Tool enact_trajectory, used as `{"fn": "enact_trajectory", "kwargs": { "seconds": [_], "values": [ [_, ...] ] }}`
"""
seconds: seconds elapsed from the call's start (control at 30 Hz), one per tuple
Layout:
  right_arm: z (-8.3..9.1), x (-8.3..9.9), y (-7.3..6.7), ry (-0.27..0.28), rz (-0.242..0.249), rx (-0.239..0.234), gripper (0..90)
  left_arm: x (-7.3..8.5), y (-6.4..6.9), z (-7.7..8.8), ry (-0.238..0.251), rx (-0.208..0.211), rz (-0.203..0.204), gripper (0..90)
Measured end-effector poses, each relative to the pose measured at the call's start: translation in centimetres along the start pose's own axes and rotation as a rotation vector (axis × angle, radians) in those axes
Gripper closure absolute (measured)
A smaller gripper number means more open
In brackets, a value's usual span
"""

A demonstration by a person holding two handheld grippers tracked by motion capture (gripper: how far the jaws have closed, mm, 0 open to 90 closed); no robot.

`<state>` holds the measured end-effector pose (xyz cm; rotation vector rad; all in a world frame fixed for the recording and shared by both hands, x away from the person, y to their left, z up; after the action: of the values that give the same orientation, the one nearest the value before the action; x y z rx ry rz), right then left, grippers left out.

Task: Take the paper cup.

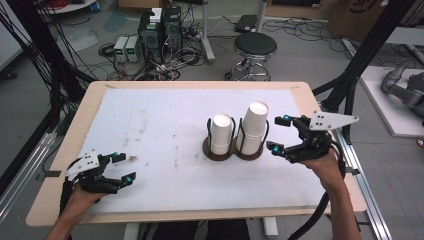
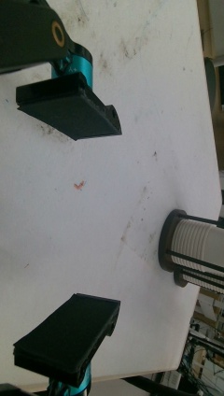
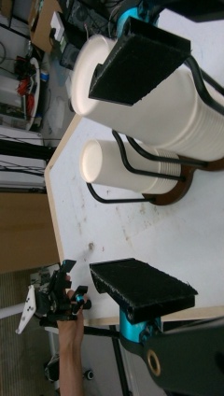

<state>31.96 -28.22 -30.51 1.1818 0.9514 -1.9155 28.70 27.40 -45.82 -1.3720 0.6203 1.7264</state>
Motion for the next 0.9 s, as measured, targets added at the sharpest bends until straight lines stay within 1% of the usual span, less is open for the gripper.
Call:
{"fn": "enact_trajectory", "kwargs": {
  "seconds": [0.27,0.3,0.33,0.37,0.4,0.5,0.6,0.9],
  "values": [
    [0.5,-3.9,1.1,-0.05,0.026,0.046,15.5,0.0,0.0,-0.1,-0.008,0.001,0.001,14.3],
    [0.5,-4.3,1.2,-0.062,0.023,0.049,15.5,0.0,0.0,-0.1,-0.008,0.002,-0.001,14.3],
    [0.5,-4.7,1.4,-0.07,0.031,0.053,15.5,0.0,0.0,-0.1,-0.011,0.003,-0.001,14.3],
    [0.4,-5.0,1.4,-0.084,0.022,0.053,15.5,0.0,0.0,-0.1,-0.01,0.001,-0.002,14.3],
    [0.3,-5.4,1.6,-0.096,0.025,0.057,15.5,0.0,0.0,-0.1,-0.011,0.0,-0.004,14.3],
    [-0.1,-6.2,1.9,-0.144,0.031,0.068,15.5,0.0,0.0,-0.1,-0.013,0.001,-0.005,14.3],
    [-0.6,-7.0,2.2,-0.197,0.026,0.084,15.5,0.0,0.0,-0.1,-0.016,0.003,-0.006,14.3],
    [-2.5,-8.9,3.2,-0.371,0.032,0.14,15.5,0.0,0.0,-0.2,-0.021,0.006,-0.005,14.3]
  ]
}}
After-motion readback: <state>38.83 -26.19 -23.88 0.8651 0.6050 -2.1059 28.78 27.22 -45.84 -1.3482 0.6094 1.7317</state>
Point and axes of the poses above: each handheld gripper's, and its own axes: z roughly backward along the jaws, x roughly out of its underside, y roughly to its right, the point moved 2 cm from there along -z, roughly forward along the jaws, and after that the axes turned 14 degrees about -z, right-handed, at the moved point
